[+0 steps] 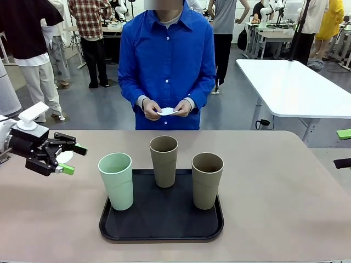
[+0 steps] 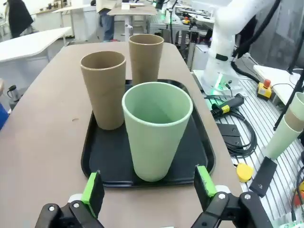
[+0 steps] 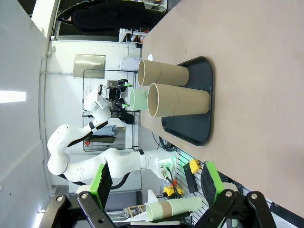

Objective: Place coasters on the table and set cups on them.
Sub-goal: Pick up one Reusable plastic cup and place it on a coaster set by the human.

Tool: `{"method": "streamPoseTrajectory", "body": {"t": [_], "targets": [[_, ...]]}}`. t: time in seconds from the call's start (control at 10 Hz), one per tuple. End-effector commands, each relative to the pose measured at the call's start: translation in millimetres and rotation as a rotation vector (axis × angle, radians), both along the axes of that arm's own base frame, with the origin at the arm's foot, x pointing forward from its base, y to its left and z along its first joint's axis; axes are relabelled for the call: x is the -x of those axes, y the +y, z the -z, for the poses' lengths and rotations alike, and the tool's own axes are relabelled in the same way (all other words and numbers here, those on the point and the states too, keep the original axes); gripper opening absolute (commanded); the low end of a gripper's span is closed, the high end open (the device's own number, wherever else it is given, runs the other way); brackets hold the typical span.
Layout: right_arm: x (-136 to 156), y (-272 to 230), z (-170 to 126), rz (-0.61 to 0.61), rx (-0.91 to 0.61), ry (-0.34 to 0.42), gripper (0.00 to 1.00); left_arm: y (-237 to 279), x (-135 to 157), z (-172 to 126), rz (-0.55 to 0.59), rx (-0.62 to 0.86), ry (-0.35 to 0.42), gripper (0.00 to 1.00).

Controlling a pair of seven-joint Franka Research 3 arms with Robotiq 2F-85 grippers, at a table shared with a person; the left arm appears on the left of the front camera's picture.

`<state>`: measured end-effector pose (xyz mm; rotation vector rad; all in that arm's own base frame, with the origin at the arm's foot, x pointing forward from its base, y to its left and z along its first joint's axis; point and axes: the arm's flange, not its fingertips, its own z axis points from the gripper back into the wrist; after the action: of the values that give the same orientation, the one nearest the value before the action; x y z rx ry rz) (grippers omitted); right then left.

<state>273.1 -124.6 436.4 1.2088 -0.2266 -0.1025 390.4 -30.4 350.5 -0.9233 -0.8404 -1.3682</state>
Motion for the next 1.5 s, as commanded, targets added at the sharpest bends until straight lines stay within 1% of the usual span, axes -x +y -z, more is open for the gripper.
{"method": "streamPoseTrajectory", "body": {"t": [0.0,0.1,0.2,0.3,0.5,0.6,0.7,0.8,0.9,1.0,1.2,1.3,1.4], "targets": [[-2,0,-1,-0.002,-0.017,-0.016,1.0,-4,3,8,0.016,0.008,-0.006,1.0],[-2,0,-1,-0.002,-0.017,-0.016,1.0,-2,2,13,0.043,0.015,0.031,1.0],[-2,0,-1,-0.002,-0.017,-0.016,1.0,0,5,10,0.024,-0.06,0.095,1.0],[-2,0,-1,-0.002,-0.017,-0.016,1.0,-4,2,9,0.014,-0.003,0.026,1.0],[-2,0,-1,-0.002,-0.017,-0.016,1.0,-4,2,9,0.014,-0.003,0.026,1.0],[-2,0,-1,-0.002,-0.017,-0.016,1.0,-3,2,12,0.018,-0.022,0.049,1.0],[-2,0,-1,-0.002,-0.017,-0.016,1.0,-4,1,18,0.076,0.022,0.013,1.0],[-2,0,-1,-0.002,-0.017,-0.016,1.0,-5,-3,27,0.111,0.084,-0.017,1.0],[-2,0,-1,-0.002,-0.017,-0.016,1.0,-5,-5,31,0.104,0.124,-0.044,1.0],[-2,0,-1,-0.002,-0.017,-0.016,1.0,-6,-5,36,0.108,0.162,-0.052,1.0],[-2,0,-1,-0.002,-0.017,-0.016,1.0,-7,-11,48,0.058,0.191,-0.035,1.0],[-2,0,-1,-0.002,-0.017,-0.016,1.0,-9,-16,55,0.018,0.21,-0.004,1.0],[-2,0,-1,-0.002,-0.017,-0.016,1.0,-13,-19,63,0.018,0.231,0.001,1.0]]}}
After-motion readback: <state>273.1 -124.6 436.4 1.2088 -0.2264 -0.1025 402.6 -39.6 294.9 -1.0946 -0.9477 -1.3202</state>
